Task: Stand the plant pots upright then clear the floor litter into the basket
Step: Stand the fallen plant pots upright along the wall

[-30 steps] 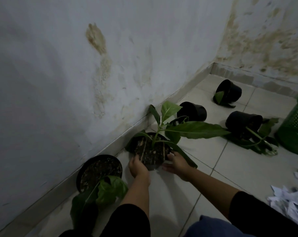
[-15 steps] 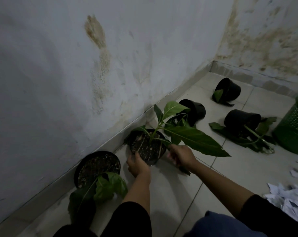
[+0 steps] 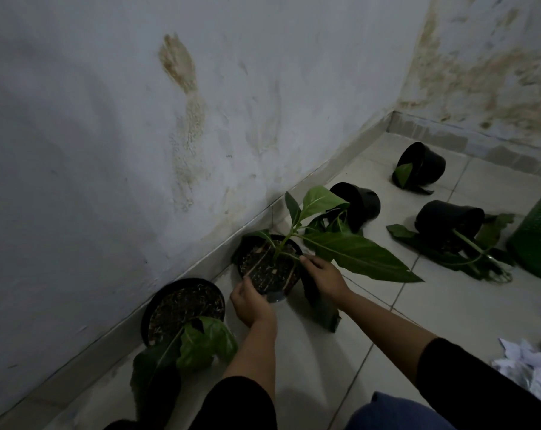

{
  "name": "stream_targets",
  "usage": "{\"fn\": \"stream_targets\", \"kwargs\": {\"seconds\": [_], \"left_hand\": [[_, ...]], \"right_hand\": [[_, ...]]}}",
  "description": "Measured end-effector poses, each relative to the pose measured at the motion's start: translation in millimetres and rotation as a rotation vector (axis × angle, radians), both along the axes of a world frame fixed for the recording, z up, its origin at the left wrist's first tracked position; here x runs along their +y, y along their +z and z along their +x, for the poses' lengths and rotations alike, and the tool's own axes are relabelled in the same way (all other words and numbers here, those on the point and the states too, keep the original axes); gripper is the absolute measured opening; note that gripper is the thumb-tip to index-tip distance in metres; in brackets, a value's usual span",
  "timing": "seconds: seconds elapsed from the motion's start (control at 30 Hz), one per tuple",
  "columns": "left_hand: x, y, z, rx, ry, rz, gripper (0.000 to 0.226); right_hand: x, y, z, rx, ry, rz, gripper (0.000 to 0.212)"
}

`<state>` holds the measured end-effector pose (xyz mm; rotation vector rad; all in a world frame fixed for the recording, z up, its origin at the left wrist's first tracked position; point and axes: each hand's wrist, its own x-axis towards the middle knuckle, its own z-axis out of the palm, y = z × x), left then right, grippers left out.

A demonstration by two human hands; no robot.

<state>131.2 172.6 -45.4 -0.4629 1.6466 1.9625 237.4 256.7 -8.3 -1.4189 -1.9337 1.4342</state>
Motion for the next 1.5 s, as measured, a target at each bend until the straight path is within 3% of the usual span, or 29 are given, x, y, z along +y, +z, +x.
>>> {"fn": "stream_targets", "kwargs": {"seconds": [0.23,0.53,0.9,0.97,1.07,1.1,1.23,1.33,1.5], "left_hand": [[3,-3,-5,0.076,-0.01,-0.005,0.033],[5,10,-17,-0.075,-0.139,0.168,0.046],[12,10,-29,-0.083,-0.213,0.159,0.052],[12,13,-28,-0.003,-0.234,0.058,0.049],[13,28,-22,0.22,-0.206,-0.318,0.044],[15,36,-18,0.252,-0.188,-0.366,0.041],[36,75,-9,0.366,-0.198,-0.307,0.033],[55,102,-13,0.426,-0.207,-0.269,0.03],[85,137,-16,0.436,-0.326,-0.012,0.029]], "right_hand": [[-4,-8,-12,0.057,0.008,-0.079,0.047],[6,0,-32,0.094,0.07,-0.118,0.05],[15,13,-38,0.03,0.144,-0.12,0.047],[12,17,-36,0.02,0.171,-0.111,0.049],[1,22,-36,-0.061,0.194,-0.041,0.052],[-4,26,-35,-0.092,0.199,-0.016,0.052],[-13,49,-32,-0.136,0.275,0.012,0.041],[-7,83,-23,-0.121,0.206,0.044,0.036],[24,136,10,-0.024,0.172,0.107,0.03]]}}
